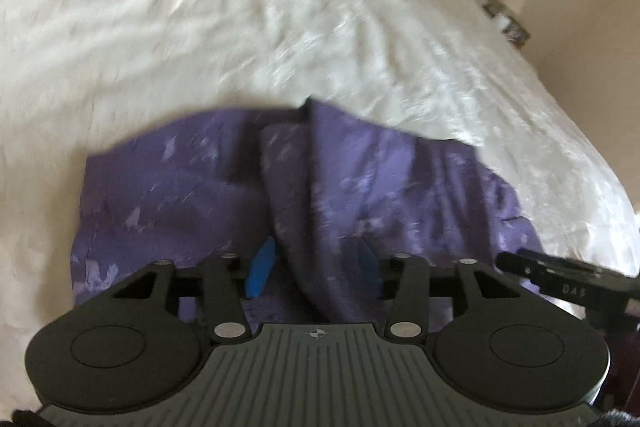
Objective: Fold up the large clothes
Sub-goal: 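Fold the held jacket side over lengthwise with both grippers and open, then move both open grippers along the folded jacket to its hem end, then close both grippers on the hem end of the folded jacket, then lift the hem end with both grippers and fold it toward the hood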
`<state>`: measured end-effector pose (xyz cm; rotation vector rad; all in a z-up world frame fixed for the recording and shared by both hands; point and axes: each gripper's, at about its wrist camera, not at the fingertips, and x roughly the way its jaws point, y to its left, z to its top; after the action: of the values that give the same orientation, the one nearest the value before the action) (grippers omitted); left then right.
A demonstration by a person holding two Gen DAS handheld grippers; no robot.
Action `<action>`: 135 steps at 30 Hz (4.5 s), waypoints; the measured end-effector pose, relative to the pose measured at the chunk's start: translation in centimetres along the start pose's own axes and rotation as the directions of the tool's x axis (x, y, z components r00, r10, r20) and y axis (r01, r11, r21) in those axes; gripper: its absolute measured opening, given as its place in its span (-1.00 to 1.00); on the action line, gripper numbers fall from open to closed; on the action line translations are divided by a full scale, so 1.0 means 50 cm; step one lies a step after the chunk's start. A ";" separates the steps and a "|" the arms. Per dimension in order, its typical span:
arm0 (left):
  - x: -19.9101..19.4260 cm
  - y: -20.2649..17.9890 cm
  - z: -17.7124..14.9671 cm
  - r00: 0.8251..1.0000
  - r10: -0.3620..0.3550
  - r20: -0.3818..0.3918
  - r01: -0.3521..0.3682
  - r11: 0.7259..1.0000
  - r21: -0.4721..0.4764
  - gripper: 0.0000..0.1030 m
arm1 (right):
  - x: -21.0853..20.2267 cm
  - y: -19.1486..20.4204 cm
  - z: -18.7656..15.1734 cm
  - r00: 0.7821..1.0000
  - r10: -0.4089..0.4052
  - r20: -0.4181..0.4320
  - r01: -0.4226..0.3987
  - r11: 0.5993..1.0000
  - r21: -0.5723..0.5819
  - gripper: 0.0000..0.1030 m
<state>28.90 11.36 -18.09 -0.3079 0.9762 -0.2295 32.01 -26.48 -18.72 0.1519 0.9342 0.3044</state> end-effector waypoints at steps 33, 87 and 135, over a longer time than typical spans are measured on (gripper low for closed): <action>-0.110 0.018 -0.154 0.997 0.066 -0.042 -0.061 0.993 0.104 0.84 | -0.100 -0.008 -0.158 0.993 -0.070 -0.096 0.079 0.993 0.093 0.96; -0.246 0.096 -0.547 0.947 0.191 -0.258 -0.214 0.975 -0.064 1.00 | -0.249 -0.147 -0.599 0.968 0.018 -0.250 0.053 0.960 0.276 1.00; -0.403 0.111 -0.162 0.937 -0.125 0.327 0.240 0.909 -0.342 -0.84 | -0.362 -0.213 -0.152 0.913 0.235 0.334 -0.387 0.760 0.521 -0.56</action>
<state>11.46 21.87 -8.70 -0.7715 0.6838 -0.1591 17.85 -42.42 -12.08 0.9077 0.7191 0.2931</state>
